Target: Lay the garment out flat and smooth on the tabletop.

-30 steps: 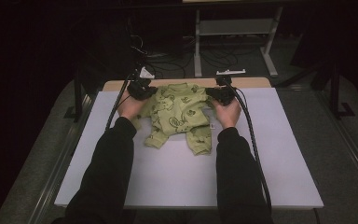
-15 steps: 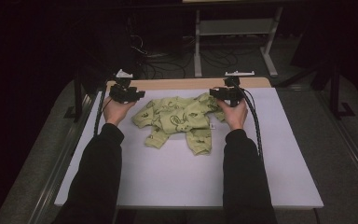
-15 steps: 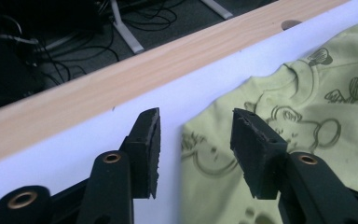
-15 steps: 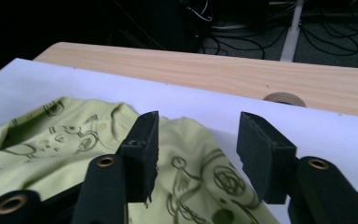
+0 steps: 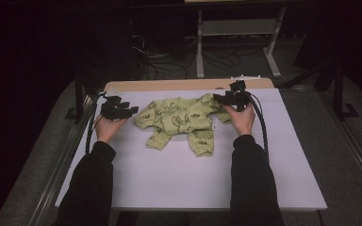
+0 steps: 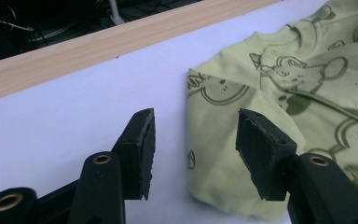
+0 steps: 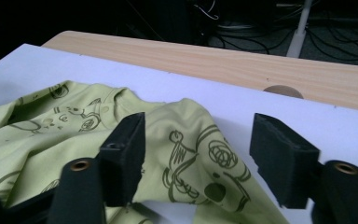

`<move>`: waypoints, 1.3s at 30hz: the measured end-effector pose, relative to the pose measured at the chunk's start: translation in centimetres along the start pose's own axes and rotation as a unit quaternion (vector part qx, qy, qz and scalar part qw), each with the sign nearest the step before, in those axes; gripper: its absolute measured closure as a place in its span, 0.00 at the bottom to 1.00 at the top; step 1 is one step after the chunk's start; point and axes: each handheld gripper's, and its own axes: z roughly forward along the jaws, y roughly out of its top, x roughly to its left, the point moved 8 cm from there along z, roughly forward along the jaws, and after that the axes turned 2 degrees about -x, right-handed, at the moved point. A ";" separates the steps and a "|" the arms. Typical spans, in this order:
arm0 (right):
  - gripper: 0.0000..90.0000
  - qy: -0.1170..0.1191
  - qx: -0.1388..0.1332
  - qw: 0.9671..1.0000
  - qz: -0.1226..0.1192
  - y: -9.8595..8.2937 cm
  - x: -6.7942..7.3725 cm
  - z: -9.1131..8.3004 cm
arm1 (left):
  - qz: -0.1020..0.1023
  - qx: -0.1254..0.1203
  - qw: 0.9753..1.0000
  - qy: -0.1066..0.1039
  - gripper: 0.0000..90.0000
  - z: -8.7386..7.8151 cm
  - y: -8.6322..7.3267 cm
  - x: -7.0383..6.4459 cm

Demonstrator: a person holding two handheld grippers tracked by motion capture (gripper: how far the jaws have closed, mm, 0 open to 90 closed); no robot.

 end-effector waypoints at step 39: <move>0.04 0.020 -0.004 0.999 0.034 -4.6 -3.8 -4.2 | 0.157 0.063 0.984 -0.051 0.40 1.4 -3.8 -5.2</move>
